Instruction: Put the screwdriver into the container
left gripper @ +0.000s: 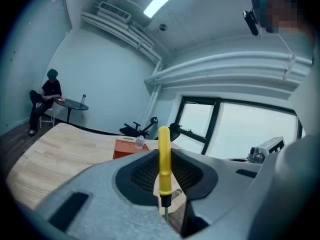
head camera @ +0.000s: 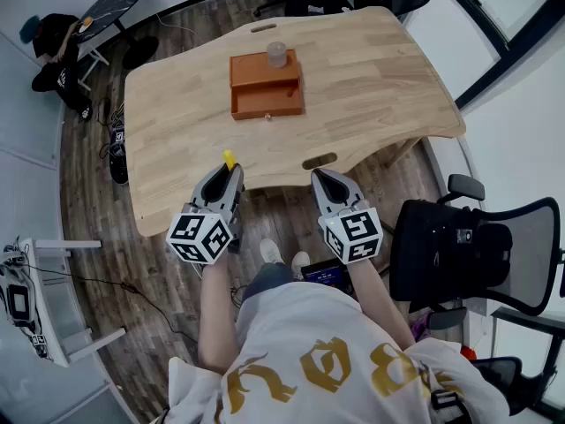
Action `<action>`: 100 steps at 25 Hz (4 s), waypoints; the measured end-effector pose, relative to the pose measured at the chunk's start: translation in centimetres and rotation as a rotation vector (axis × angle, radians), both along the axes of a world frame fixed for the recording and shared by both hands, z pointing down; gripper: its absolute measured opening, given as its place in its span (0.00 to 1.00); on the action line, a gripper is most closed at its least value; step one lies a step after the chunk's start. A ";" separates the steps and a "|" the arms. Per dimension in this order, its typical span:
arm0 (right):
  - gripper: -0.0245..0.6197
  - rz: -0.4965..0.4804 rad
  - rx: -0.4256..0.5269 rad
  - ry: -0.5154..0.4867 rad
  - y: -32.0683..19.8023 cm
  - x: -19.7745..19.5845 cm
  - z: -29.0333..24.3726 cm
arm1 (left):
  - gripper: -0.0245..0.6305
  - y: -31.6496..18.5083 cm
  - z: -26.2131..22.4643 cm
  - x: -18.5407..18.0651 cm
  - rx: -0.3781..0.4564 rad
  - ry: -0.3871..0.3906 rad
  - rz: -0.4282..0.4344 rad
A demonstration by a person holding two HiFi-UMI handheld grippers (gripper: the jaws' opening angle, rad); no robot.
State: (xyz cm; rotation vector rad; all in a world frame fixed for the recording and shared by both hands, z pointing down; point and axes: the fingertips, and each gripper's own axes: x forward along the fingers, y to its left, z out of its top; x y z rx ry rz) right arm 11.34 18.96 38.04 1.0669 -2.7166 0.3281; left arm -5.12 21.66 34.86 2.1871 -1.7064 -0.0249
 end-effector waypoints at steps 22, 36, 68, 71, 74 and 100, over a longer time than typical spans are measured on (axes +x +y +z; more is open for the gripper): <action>0.05 -0.055 -0.062 -0.037 1.0 -0.5 -0.1 | 0.15 2.9 -0.6 0.7 0.009 0.009 -0.016; 0.05 -0.105 -0.082 -0.016 -2.3 -2.3 0.8 | 0.15 -0.9 -0.2 -0.8 0.009 0.011 -0.012; 0.05 0.119 -0.168 0.063 -27.6 -11.2 6.2 | 0.15 -29.5 7.2 -10.8 -0.134 0.021 0.194; 0.05 0.121 -0.172 0.062 -27.8 -11.3 6.3 | 0.15 -30.1 7.5 -10.8 -0.141 0.010 0.216; 0.05 0.102 -0.175 0.027 -27.6 -11.6 5.7 | 0.15 -30.5 7.7 -10.7 -0.152 -0.012 0.243; 0.05 0.108 -0.138 -0.033 -30.3 -11.5 5.8 | 0.15 -32.4 9.2 -10.0 -0.176 -0.094 0.309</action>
